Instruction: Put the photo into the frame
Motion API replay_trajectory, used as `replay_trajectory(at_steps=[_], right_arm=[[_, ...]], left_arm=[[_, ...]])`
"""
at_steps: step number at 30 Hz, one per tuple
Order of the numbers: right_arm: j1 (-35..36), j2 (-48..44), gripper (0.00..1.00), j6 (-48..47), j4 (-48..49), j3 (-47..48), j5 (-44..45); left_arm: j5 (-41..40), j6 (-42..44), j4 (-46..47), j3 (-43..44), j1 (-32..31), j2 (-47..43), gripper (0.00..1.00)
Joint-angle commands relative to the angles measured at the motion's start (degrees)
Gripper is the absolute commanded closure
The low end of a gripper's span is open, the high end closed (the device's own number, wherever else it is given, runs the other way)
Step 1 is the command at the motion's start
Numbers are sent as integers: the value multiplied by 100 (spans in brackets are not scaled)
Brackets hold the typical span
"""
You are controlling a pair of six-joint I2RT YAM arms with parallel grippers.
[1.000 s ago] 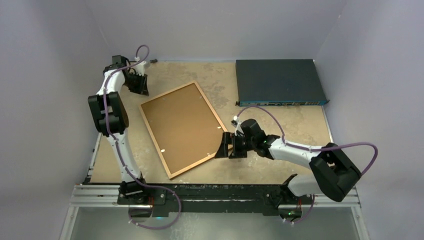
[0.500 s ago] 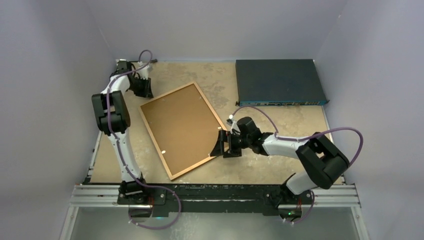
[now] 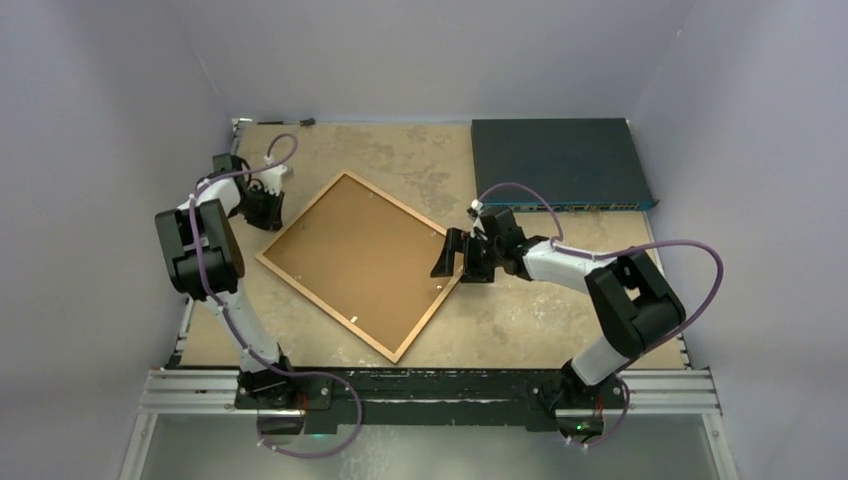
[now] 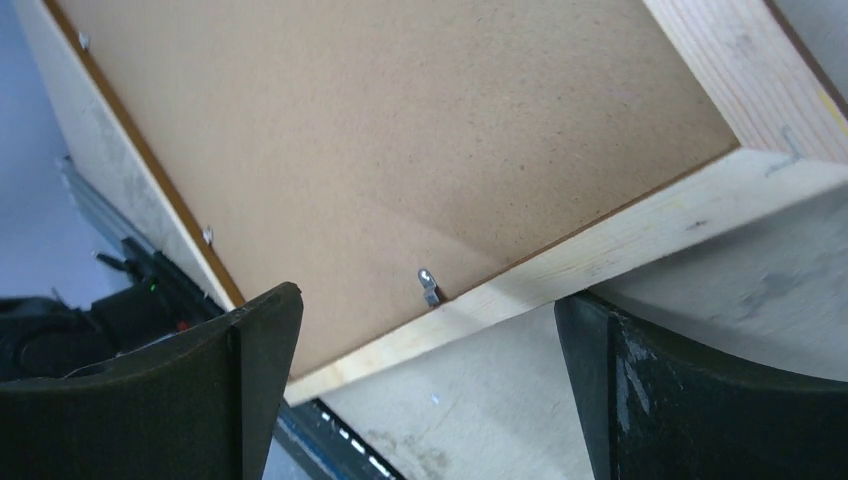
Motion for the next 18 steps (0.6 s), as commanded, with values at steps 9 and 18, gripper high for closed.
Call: replay_trajectory(at_steps=[9, 18], right_arm=[[-6, 1242, 2, -675, 63, 2020, 237], [90, 778, 2, -934, -513, 2447, 1591]], left_arm=[[225, 1146, -1157, -2158, 98, -844, 90], [144, 1321, -1173, -2616, 90, -1186, 88]])
